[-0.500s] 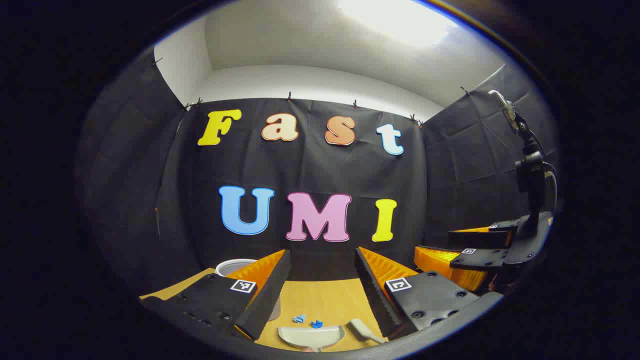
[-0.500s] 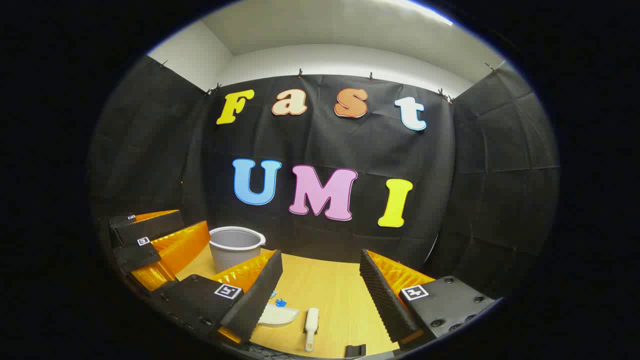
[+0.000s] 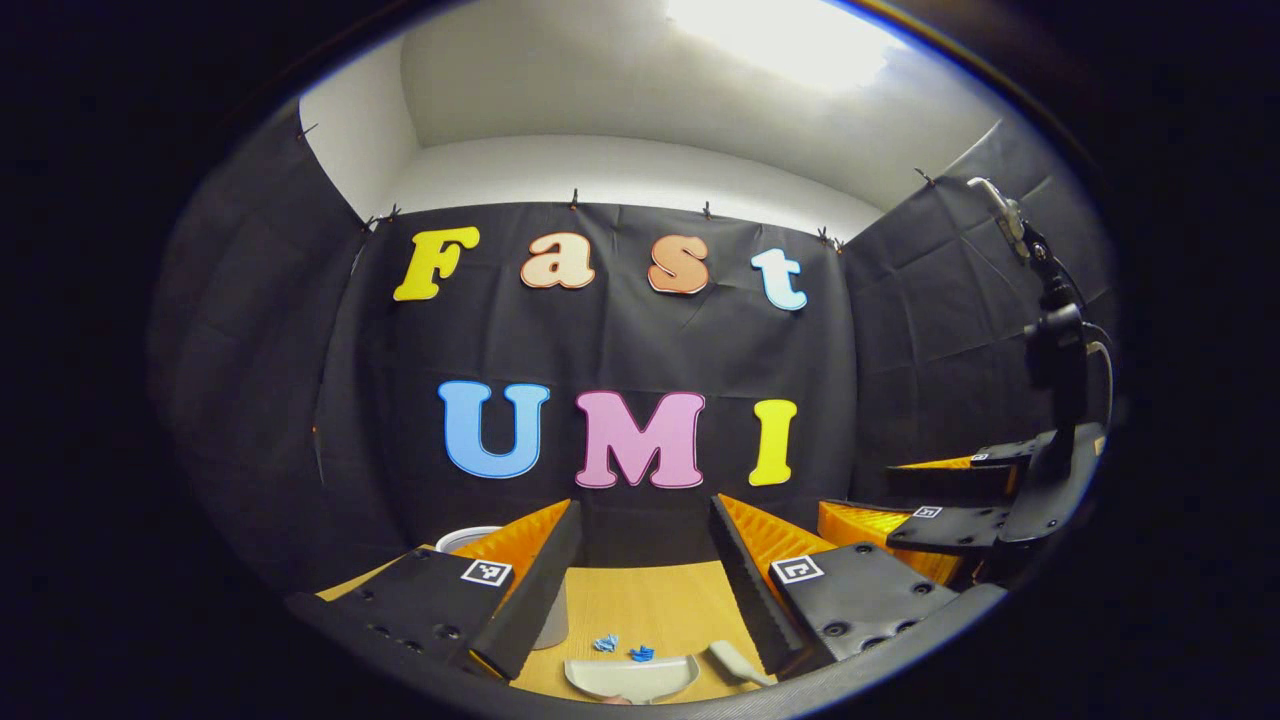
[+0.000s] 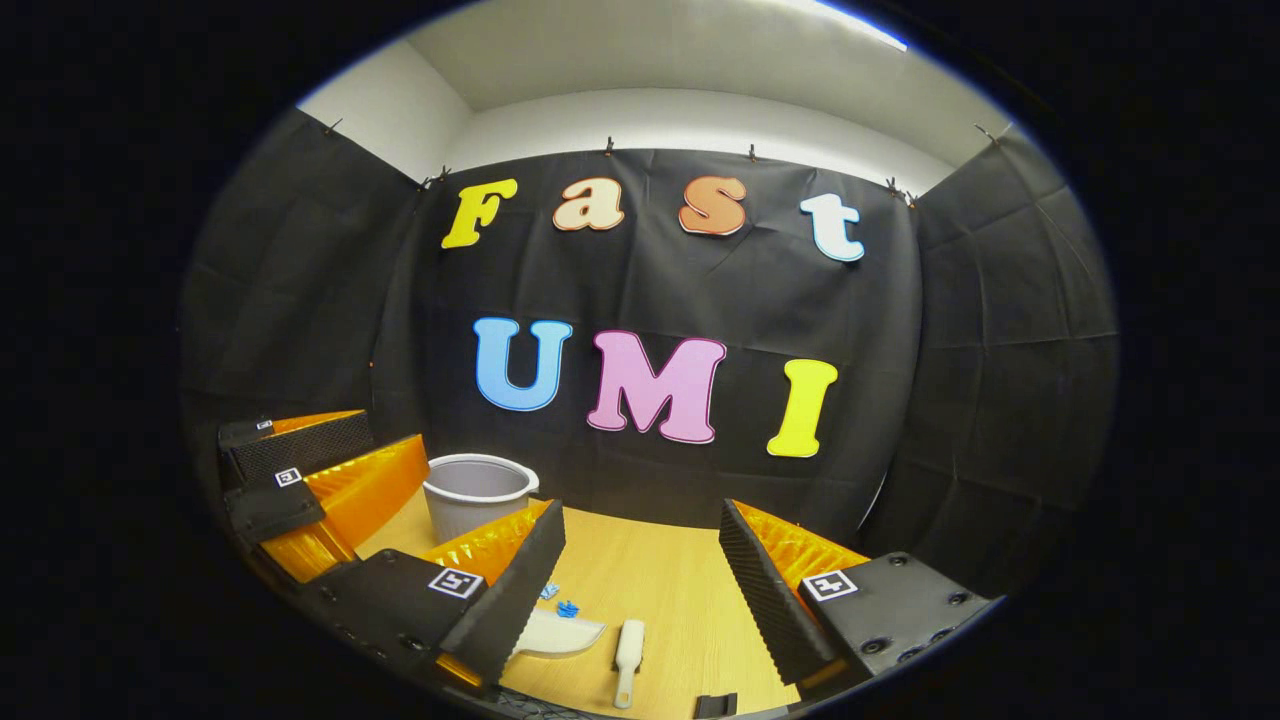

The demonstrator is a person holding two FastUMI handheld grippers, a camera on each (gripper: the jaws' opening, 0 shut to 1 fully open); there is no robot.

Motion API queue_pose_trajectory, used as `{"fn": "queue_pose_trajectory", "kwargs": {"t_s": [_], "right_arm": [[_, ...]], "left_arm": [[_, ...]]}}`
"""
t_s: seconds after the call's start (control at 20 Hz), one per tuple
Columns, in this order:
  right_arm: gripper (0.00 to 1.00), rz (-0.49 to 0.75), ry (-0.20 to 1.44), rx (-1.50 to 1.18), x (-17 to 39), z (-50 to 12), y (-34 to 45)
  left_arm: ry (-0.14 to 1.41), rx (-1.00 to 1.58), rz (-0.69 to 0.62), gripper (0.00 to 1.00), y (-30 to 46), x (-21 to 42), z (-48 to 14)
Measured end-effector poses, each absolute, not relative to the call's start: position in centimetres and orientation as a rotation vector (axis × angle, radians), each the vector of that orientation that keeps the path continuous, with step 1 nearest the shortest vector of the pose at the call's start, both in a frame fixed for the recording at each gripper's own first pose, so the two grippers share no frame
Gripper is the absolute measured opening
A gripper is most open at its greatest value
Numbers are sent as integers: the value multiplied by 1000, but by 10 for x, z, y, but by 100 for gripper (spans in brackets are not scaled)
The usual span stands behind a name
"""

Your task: Pick up the small broom and dustpan from the desktop, sweep the trash into the dustpan with the broom, and then empty the trash into the garbage bin.

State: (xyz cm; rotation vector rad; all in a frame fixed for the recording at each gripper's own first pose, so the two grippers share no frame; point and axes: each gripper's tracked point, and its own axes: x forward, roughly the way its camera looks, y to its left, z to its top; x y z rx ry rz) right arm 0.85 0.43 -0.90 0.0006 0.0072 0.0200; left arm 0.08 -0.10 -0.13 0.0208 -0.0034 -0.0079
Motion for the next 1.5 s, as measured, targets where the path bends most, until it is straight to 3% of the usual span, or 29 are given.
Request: {"fn": "queue_pose_trajectory", "kwargs": {"t_s": [1.5], "right_arm": [[99,-35,74,8,23,-38,5]], "left_arm": [[103,21,-40,77,-2,-6,-23]]}}
